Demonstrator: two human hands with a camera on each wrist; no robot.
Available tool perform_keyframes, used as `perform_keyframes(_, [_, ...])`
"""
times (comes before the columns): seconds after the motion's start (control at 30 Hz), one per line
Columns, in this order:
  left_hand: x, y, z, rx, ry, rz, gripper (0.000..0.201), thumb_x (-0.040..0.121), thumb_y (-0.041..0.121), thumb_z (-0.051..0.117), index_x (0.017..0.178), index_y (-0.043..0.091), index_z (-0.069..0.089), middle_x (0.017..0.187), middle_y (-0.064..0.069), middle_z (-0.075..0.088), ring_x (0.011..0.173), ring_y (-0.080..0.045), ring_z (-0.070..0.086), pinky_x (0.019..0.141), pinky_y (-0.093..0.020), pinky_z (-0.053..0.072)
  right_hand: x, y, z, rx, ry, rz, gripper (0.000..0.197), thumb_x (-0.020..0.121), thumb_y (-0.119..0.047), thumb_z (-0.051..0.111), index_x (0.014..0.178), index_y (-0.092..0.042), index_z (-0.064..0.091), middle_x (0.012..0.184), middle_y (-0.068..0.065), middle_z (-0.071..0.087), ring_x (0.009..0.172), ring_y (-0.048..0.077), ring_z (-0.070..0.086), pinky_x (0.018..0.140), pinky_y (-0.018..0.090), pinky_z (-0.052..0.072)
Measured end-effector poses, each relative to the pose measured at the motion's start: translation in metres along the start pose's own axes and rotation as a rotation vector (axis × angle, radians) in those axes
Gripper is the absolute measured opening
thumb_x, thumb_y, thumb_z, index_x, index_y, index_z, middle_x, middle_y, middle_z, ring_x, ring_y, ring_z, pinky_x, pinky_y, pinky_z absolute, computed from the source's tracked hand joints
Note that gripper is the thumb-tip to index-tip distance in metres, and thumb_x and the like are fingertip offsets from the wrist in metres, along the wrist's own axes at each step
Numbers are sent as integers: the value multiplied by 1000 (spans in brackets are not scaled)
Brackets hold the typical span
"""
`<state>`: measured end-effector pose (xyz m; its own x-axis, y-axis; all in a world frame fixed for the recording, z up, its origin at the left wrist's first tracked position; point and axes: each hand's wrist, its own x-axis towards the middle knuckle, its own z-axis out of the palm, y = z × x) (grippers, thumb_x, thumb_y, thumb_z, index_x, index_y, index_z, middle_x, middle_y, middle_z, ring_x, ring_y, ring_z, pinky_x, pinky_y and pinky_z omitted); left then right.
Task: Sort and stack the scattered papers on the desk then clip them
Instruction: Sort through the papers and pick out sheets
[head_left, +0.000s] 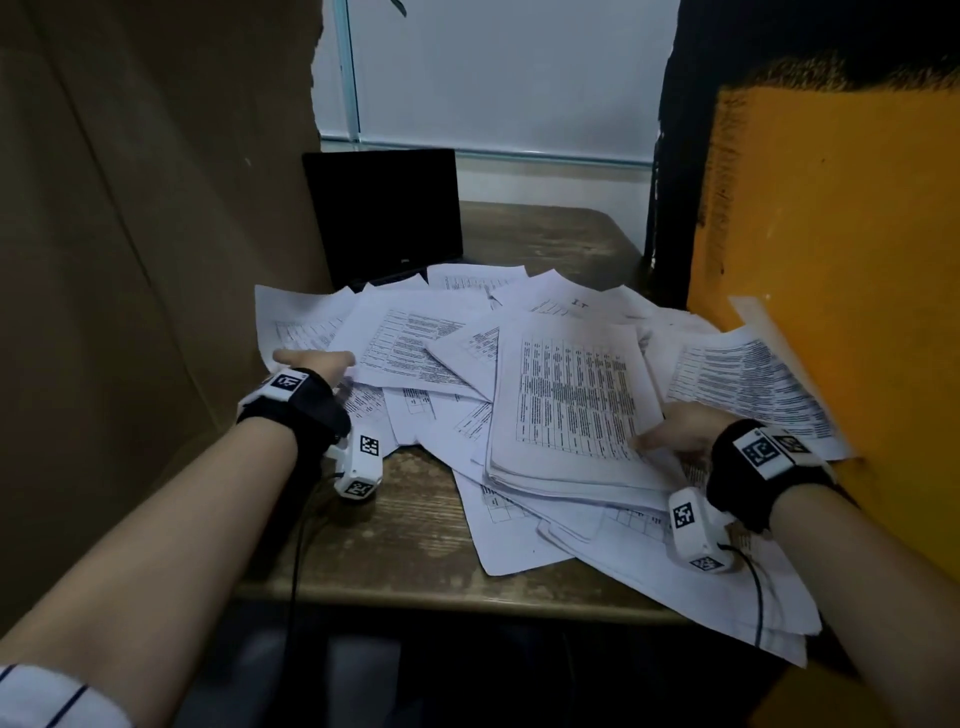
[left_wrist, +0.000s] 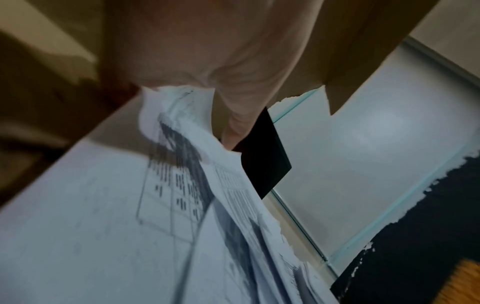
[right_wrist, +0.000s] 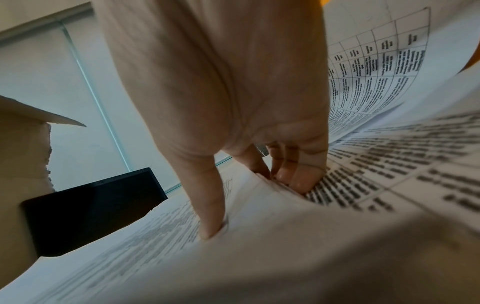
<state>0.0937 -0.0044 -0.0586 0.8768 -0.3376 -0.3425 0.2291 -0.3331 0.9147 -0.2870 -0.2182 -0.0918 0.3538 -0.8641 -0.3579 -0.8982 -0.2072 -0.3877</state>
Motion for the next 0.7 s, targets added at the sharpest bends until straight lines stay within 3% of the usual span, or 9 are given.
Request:
perform_keyframes(0.1, [-3,-3,21,-212,-23,82,79,84,-1,62,144,19,13,104,-16,48,67,-22,55,54,-29,45,-4,-2,-1,-46,15,11,70,69,-53,79,122,-12,60,121,10,63,105,28,60,95,35,50])
perform_keyframes(0.17, [-4,-8,38,-136,-116,165,71,84,-3,63,141,18,25,103,-21,51,61,-21,50,49,-28,39,-4,-2,-2,-66,13,2,67,72,-53,77,124,-14,60,123,9,63,106,27,59,93,32,49])
perform_keyframes(0.23, [4,-15,50,56,-131,268,54,81,-5,64,128,15,46,104,-23,59,67,-26,54,55,-30,43,-3,-1,-2,-79,-4,-15,70,71,-54,77,126,-14,59,123,9,63,107,27,59,95,34,49])
perform_keyframes(0.3, [6,-12,55,156,-58,340,34,83,-12,53,98,17,64,106,-20,65,74,-29,59,62,-31,49,-1,0,-2,-85,-18,-11,75,66,-57,77,126,-14,60,123,9,63,107,27,60,97,36,49])
perform_keyframes(0.37, [-1,-1,56,216,37,473,44,83,-16,40,83,17,68,111,-16,66,87,-31,64,75,-31,52,-3,-2,-3,-85,-16,-5,74,68,-56,78,126,-15,59,124,9,63,108,26,60,98,36,49])
perform_keyframes(0.43, [-18,19,48,249,115,664,49,80,-17,33,91,12,72,109,-12,66,96,-29,65,84,-30,51,-2,-2,-3,-93,-5,-5,71,72,-54,77,129,-15,58,126,8,61,110,26,59,97,34,48])
perform_keyframes(0.53, [-46,58,26,277,188,997,44,79,-7,40,98,14,73,97,-12,73,93,-29,68,86,-37,55,-5,-3,-3,-116,-7,-7,72,72,-56,75,129,-16,57,127,8,61,111,27,58,97,34,48])
perform_keyframes(0.63, [-83,97,6,335,235,1306,38,78,-2,44,100,7,72,97,-20,71,91,-36,66,84,-39,52,-1,0,-3,-98,-49,-43,91,56,-69,75,130,-19,56,127,8,61,110,27,59,99,38,48])
perform_keyframes(0.7, [-112,116,-1,272,236,1488,39,78,1,44,104,7,73,98,-19,72,89,-34,65,82,-33,48,1,3,-5,-80,-105,-70,106,42,-78,77,128,-21,57,128,7,62,111,27,59,100,40,47])
